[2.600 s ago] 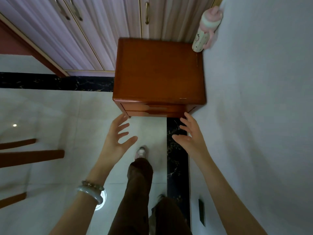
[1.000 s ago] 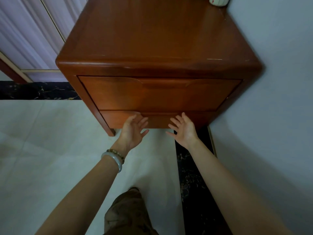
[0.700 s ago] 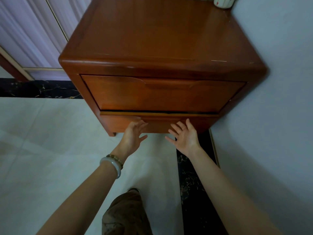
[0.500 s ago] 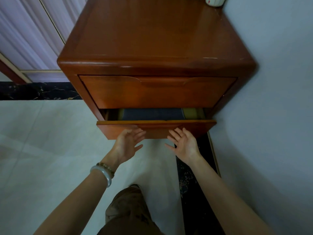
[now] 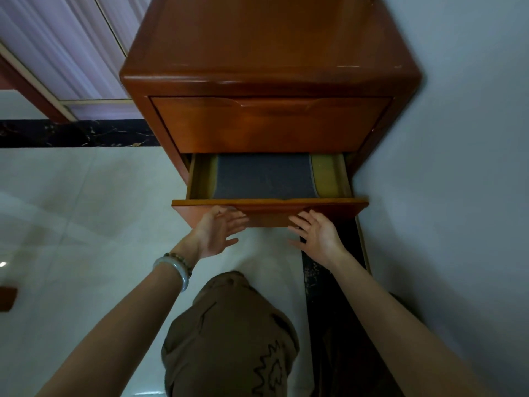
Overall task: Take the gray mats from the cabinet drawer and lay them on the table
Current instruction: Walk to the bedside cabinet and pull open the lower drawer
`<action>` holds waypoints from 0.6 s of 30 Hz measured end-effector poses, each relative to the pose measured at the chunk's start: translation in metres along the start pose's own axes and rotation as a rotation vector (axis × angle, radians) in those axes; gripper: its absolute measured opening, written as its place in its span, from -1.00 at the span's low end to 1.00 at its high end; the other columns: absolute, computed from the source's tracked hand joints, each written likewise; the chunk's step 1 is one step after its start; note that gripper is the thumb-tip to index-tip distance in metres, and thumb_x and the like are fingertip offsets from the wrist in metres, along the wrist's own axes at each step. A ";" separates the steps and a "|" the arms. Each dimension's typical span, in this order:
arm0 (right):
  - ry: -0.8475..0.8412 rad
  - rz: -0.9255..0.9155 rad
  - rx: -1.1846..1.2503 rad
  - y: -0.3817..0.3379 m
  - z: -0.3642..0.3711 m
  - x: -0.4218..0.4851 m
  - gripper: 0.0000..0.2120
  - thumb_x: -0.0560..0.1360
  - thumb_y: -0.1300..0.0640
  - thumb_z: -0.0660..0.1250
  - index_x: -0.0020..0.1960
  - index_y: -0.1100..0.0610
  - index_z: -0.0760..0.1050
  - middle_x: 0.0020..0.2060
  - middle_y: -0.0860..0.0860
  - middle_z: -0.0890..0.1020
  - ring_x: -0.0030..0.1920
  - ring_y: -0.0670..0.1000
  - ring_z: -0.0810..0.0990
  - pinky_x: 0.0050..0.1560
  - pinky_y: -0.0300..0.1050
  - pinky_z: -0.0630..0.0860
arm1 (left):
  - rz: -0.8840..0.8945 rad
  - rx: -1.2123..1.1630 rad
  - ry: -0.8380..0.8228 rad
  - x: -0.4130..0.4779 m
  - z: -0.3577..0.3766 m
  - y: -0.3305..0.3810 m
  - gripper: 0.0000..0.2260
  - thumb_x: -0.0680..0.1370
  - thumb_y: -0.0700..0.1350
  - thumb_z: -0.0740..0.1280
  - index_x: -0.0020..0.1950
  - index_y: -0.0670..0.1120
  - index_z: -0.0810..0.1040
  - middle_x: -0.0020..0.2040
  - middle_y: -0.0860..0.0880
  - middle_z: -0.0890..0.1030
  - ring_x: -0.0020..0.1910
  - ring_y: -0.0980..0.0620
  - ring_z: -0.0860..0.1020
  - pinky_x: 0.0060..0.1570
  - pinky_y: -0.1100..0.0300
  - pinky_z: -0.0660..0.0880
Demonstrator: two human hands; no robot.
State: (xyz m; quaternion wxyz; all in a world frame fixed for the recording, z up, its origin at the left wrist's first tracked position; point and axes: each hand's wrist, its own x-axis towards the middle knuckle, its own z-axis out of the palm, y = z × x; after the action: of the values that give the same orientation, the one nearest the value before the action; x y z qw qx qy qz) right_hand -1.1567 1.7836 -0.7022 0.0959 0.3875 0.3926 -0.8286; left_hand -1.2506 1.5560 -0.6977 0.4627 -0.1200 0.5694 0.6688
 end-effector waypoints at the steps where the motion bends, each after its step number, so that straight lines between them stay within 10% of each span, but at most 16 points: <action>1: 0.001 0.008 0.006 0.002 -0.001 -0.003 -0.52 0.63 -0.04 0.01 0.49 0.15 0.19 0.38 0.16 0.41 0.38 0.17 0.36 0.13 0.18 0.41 | 0.002 0.008 0.004 -0.002 0.000 -0.003 -0.58 0.58 0.06 0.09 0.30 -0.10 0.51 0.30 -0.06 0.56 0.35 -0.06 0.43 0.44 -0.12 0.17; 9: -0.006 0.010 -0.060 0.019 -0.011 -0.022 -0.73 0.62 -0.02 0.07 0.08 0.13 0.45 0.28 0.17 0.49 0.30 0.18 0.43 0.04 0.23 0.49 | -0.031 0.071 0.029 -0.014 -0.005 -0.019 -0.55 0.58 0.07 0.05 0.17 -0.14 0.61 0.31 -0.07 0.53 0.40 -0.05 0.36 0.49 -0.13 0.05; 18: -0.015 0.038 -0.179 0.021 -0.016 -0.034 -0.59 0.60 -0.04 0.12 0.33 0.20 0.32 0.19 0.22 0.55 0.24 0.18 0.49 0.02 0.21 0.55 | -0.083 0.127 -0.047 -0.021 -0.012 -0.022 -0.49 0.59 0.13 -0.01 0.19 -0.12 0.61 0.30 -0.02 0.55 0.41 -0.03 0.35 0.50 -0.12 0.02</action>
State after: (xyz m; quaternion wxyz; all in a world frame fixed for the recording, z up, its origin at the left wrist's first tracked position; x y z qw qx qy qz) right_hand -1.1149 1.7763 -0.6958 0.1488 0.3787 0.4570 -0.7909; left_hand -1.2264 1.5336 -0.7015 0.5098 -0.0983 0.5942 0.6142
